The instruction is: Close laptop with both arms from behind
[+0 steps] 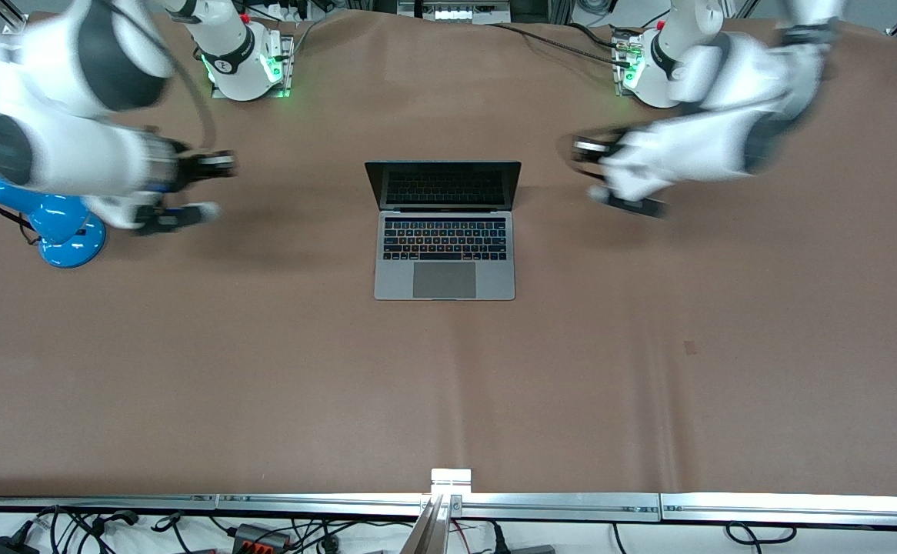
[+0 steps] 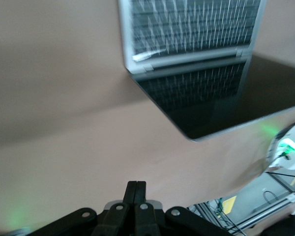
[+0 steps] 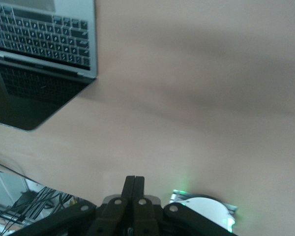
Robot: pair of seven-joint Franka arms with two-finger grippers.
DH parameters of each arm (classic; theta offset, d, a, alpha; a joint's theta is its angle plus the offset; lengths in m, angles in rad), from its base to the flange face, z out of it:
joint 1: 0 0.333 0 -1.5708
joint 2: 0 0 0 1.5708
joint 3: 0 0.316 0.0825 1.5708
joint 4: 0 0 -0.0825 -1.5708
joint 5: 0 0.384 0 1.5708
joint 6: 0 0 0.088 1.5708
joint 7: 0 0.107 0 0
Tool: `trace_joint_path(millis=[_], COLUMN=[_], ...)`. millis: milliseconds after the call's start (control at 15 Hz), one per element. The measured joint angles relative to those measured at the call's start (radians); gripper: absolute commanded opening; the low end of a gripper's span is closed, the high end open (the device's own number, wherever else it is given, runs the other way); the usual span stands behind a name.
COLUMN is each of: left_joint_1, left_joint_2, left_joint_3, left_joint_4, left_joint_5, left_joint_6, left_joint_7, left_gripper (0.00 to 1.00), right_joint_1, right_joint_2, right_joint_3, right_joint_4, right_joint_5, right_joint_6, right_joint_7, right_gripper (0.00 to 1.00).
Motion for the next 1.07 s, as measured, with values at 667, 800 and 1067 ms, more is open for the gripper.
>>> trace_joint_path(millis=[667,800,1067], left_joint_1=[0.038,0.038,0.038], left_joint_2=[-0.027,-0.029,-0.03], left_joint_3=[-0.019,-0.019,-0.019], left_joint_4=[-0.042,-0.042,-0.042], left_joint_5=[-0.008,-0.008,-0.008], left_joint_6=[0.02,0.019,0.018], left_joint_7=[-0.017,-0.017,-0.017], left_gripper=[0.01,0.01,0.01], right_joint_1=[0.023,0.06,0.185], right_joint_2=[-0.012,-0.011,0.021], right_joint_3=[-0.006,-0.003,0.002], right_joint_4=[-0.004,-0.008,-0.02], right_joint_5=[0.022,0.05,0.067], right_joint_6=[-0.063,-0.074,-0.056], right_joint_7=[0.02,0.02,0.026], right_gripper=[0.0,0.0,0.0])
